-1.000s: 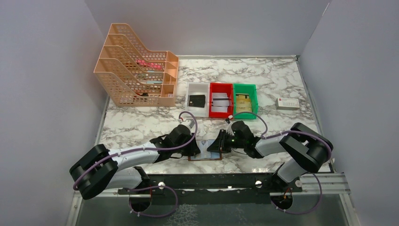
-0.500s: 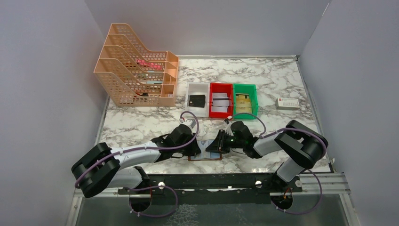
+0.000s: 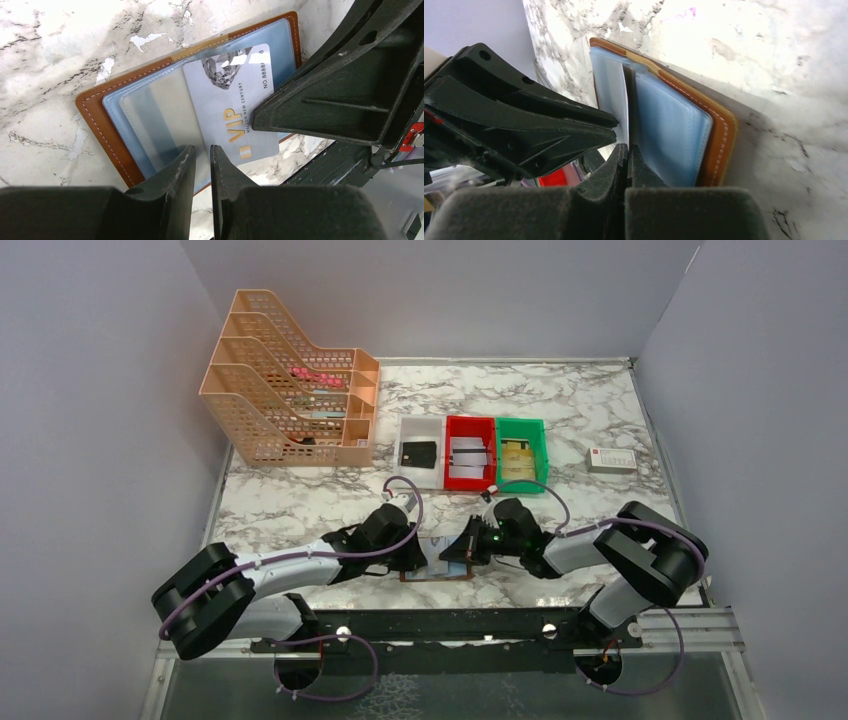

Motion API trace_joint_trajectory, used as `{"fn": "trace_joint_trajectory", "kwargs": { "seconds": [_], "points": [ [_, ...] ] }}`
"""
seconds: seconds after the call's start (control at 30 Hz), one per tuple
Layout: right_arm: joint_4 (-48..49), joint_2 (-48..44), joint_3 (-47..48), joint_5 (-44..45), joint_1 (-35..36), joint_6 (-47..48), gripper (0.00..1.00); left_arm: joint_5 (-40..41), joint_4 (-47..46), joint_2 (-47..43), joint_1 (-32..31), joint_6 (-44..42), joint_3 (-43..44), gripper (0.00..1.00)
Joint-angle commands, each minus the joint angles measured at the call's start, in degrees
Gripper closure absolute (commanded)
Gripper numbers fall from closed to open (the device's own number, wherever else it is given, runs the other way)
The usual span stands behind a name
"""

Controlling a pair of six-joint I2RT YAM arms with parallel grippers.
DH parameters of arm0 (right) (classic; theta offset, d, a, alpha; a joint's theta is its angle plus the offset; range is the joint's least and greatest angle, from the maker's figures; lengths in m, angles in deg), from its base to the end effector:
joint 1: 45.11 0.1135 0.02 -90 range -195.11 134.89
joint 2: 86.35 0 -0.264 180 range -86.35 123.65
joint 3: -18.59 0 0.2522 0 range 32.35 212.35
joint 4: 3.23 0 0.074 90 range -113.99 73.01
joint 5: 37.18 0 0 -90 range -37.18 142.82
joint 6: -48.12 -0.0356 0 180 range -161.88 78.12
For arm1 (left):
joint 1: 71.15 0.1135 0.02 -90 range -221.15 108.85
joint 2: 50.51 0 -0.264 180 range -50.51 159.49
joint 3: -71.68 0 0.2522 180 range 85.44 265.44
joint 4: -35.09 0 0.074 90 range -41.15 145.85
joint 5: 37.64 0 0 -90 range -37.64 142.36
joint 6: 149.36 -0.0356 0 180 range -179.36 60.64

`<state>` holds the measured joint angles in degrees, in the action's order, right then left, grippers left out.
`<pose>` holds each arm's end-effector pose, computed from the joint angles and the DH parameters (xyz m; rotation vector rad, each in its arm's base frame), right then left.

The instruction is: Take the credit cards out of the card holder

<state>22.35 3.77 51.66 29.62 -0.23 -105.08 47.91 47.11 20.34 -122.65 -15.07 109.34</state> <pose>0.1664 0.1855 0.1102 0.1127 2.4837 1.4181 0.1358 -0.1751 0.1471 0.2006 2.5360 -0.8439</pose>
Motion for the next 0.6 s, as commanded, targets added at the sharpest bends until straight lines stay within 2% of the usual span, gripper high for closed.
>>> {"fn": "trace_joint_trajectory", "kwargs": {
  "seconds": [0.0,0.3,0.57],
  "points": [
    [-4.5,-2.3,-1.9,3.4,-0.3,2.1,0.99,2.3,6.6,0.0,-0.3,-1.8,-0.5,0.78],
    [-10.9,-8.1,-2.2,6.5,-0.3,4.3,0.99,3.6,7.3,-2.9,-0.3,-1.1,-1.3,0.78],
    [-13.5,-12.1,-1.8,7.2,-0.3,6.4,0.99,5.8,11.5,-7.1,-0.3,-2.2,0.6,0.71]
  ]
}}
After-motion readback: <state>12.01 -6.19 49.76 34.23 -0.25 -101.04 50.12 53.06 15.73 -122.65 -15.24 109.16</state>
